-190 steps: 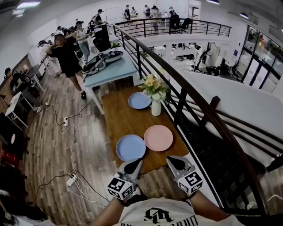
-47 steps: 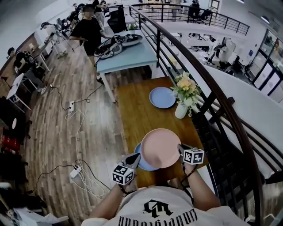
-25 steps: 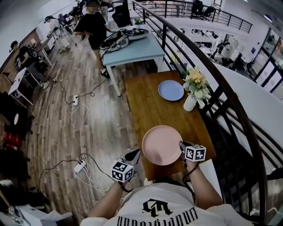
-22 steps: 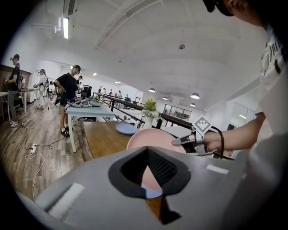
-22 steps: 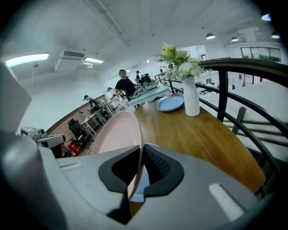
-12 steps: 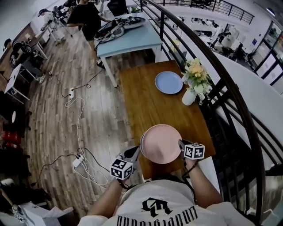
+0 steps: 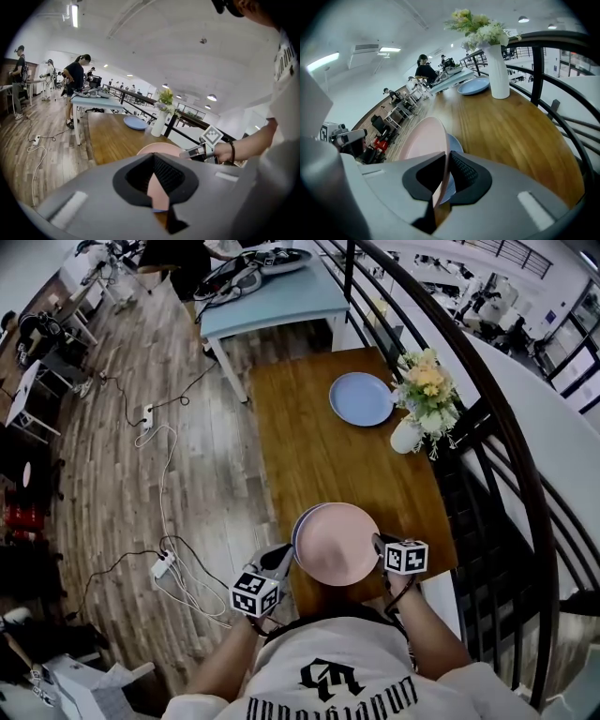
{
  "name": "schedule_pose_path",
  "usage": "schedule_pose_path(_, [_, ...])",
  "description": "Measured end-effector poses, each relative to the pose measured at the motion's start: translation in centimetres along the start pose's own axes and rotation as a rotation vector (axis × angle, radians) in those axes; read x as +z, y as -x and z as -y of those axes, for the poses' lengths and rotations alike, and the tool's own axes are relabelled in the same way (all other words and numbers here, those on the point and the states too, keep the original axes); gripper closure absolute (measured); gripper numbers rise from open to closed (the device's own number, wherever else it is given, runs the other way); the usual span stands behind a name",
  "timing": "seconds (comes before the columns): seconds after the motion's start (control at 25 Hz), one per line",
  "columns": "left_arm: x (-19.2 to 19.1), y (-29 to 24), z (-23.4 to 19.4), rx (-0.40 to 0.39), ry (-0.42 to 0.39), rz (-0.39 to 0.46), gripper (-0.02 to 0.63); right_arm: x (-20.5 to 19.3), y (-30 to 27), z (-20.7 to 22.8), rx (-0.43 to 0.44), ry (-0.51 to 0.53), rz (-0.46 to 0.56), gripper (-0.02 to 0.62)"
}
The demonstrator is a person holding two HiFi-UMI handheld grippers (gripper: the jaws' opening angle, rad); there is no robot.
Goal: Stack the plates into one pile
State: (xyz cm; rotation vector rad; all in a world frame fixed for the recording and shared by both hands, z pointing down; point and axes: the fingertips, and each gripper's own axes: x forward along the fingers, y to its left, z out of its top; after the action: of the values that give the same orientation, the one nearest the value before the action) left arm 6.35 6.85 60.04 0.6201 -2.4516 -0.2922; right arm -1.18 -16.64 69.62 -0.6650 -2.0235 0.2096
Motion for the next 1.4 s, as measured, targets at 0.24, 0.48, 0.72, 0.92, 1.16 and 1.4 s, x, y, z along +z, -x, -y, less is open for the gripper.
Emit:
schedule_pose_path(0.24, [-0.6, -1.5, -0.4, 0.013, 0.032, -0.022, 0.560, -0.1, -1.9, 0.7, 0.022, -0.005, -0.043, 0.572])
schedule_pose_path(0.48, [-1.4, -2.3, -1.3, 0.029, 0.055, -0.035, 0.560, -0.7, -3.7, 1.0, 0.034, 0.008, -0.090, 0.572])
schedule_pose_path(0.72, [-1.6, -3.0, -1.6, 0.038, 0.070, -0.051, 0.560, -0.6, -4.9, 1.2, 0.053, 0.012, -0.122, 0.572])
schedule_pose_path(0.92, [-2.2, -3.6, -1.8, 0.039, 0.089, -0.058, 0.560, -0.9, -6.2, 1.8, 0.044, 0.030, -0.151, 0.571])
schedule_pose_path(1.16, [-2.8, -4.0, -1.7, 0.039, 0.109, -0.066, 0.560, -0.9, -7.1, 1.5, -0.003, 0.176, -0.169, 0.521])
schedule_pose_path(1.4, [-2.5, -4.3, -1.9, 0.036, 0.134, -0.057, 0.560, -0.4, -7.4, 1.8, -0.045, 0.227, -0.161, 0.463])
